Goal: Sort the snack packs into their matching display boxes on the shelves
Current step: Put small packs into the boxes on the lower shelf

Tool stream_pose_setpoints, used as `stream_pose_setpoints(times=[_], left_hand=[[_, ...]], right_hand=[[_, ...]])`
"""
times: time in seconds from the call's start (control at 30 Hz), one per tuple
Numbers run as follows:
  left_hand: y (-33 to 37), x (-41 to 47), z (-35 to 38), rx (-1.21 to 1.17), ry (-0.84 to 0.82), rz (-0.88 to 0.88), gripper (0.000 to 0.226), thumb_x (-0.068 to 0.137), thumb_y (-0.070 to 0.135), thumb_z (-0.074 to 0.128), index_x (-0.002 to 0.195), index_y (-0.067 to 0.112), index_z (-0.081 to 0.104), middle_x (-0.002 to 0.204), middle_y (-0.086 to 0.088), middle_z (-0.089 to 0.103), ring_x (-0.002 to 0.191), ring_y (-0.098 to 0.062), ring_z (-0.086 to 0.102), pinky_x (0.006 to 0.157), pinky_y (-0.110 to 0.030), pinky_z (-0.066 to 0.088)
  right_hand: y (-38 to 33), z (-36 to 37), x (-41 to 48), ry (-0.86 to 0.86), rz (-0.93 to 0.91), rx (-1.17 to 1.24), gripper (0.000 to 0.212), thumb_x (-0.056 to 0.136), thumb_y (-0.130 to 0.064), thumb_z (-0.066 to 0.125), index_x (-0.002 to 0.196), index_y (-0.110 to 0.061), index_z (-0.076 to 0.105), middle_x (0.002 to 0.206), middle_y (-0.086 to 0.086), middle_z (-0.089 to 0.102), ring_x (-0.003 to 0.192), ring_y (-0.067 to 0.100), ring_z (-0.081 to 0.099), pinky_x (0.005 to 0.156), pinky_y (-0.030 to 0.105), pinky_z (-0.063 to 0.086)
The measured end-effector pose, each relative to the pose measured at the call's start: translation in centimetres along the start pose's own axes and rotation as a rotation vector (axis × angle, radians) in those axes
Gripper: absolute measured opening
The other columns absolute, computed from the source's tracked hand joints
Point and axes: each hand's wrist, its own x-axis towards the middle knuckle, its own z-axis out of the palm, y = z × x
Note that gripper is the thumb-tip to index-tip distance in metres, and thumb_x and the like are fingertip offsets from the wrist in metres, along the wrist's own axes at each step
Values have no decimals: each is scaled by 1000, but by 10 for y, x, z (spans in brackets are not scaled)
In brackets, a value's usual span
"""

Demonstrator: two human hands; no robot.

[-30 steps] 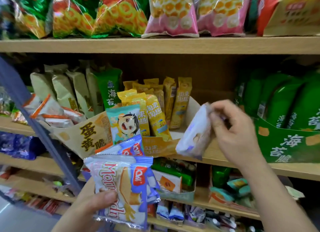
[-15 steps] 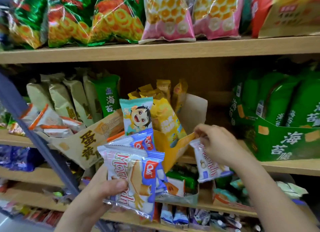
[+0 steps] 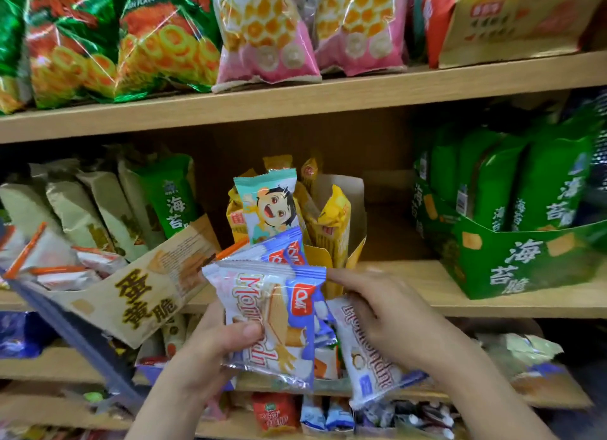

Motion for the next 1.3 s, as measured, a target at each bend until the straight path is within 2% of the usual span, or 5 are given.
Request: stream_pose_setpoints(times=[0.37, 0.5, 0.67, 1.1, 1.3], left_hand=[[-25, 10, 12, -131, -112, -91, 77, 13, 30, 100, 83, 6, 78, 75, -18, 73, 64, -29, 72, 52, -34, 58], [-16, -5, 8, -341, -6, -9, 46, 93, 7, 60, 133, -13, 47, 128, -42, 51, 119, -50, 54, 100, -55, 44], [-21, -20, 19, -181, 13, -124, 107, 5, 23, 99, 104, -2, 66, 85, -27, 71, 63, -36, 71, 45, -37, 56], [-42, -42, 38, -260, 53, -267, 86, 8, 19, 99, 91, 4, 78, 90, -28, 71, 72, -40, 72, 54, -45, 59], [-53, -44, 43, -90, 99, -391, 116, 19, 26, 100, 125, 7, 58, 116, -32, 64, 97, -45, 66, 92, -56, 47]], right_hand=[[27, -23, 0, 327, 230, -136, 49, 92, -9, 52, 128, -42, 48, 93, -5, 68, 77, 18, 62, 64, 36, 47], [26, -30, -19, 466, 176, -38, 34, 93, -5, 54, 92, -39, 49, 69, -9, 58, 53, 2, 46, 50, 32, 37], [40, -24, -35, 596, 316, 333, 36, 94, 2, 48, 78, -29, 57, 63, -9, 56, 46, 11, 39, 40, 33, 36], [17, 6, -51, 544, 414, 890, 31, 96, 2, 54, 98, -29, 58, 87, 4, 71, 78, 22, 72, 61, 30, 58], [20, -3, -64, 236, 353, 876, 64, 93, 9, 47, 116, -49, 61, 107, -9, 71, 97, 23, 70, 85, 43, 55]])
